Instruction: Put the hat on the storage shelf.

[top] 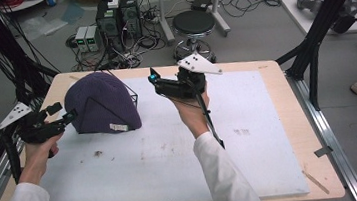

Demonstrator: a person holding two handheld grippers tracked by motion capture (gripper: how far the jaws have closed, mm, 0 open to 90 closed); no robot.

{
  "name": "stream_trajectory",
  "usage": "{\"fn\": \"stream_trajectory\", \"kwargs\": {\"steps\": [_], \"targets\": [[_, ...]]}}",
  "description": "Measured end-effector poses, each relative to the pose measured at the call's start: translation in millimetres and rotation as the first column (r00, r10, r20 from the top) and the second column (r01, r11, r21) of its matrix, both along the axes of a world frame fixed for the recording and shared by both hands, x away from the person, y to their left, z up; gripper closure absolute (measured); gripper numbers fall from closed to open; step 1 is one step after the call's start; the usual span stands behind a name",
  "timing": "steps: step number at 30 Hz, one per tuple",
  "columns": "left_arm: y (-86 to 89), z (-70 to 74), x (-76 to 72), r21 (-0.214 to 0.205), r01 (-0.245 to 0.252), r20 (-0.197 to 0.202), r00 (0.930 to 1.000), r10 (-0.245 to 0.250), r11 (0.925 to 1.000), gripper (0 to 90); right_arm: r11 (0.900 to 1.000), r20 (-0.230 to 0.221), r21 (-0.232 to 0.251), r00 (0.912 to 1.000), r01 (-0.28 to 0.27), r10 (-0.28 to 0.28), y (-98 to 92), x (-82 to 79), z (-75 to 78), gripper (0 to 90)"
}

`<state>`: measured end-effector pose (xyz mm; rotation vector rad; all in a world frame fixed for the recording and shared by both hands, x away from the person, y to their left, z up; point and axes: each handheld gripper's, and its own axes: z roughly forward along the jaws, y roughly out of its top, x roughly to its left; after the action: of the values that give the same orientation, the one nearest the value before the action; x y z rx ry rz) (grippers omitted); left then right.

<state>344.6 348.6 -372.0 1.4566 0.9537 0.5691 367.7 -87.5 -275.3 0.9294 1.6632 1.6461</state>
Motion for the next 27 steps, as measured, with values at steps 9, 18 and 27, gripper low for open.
{"fn": "stream_trajectory", "kwargs": {"steps": [9,18,27], "targets": [[-6.1,9.9,-11.8,0.011,-0.018,0.057,0.9982,0.018,0.9998,19.6,0.9965,0.018,-0.009,0.9964,0.083,-0.083,-34.2,-9.9,0.3,12.0],[-12.2,15.7,-18.8,0.035,-0.034,0.094,0.9951,0.03,0.9988,19.6,0.9875,0.017,0.024,0.9876,0.156,-0.156,-79.1,-22.0,-6.5,12.0],[-15.5,7.0,-23.4,0.074,-0.056,0.081,0.9955,0.05,0.9957,19.6,0.9725,-0.012,0.015,0.9725,0.233,-0.232,-118.7,-33.7,-30.3,12.0]]}}
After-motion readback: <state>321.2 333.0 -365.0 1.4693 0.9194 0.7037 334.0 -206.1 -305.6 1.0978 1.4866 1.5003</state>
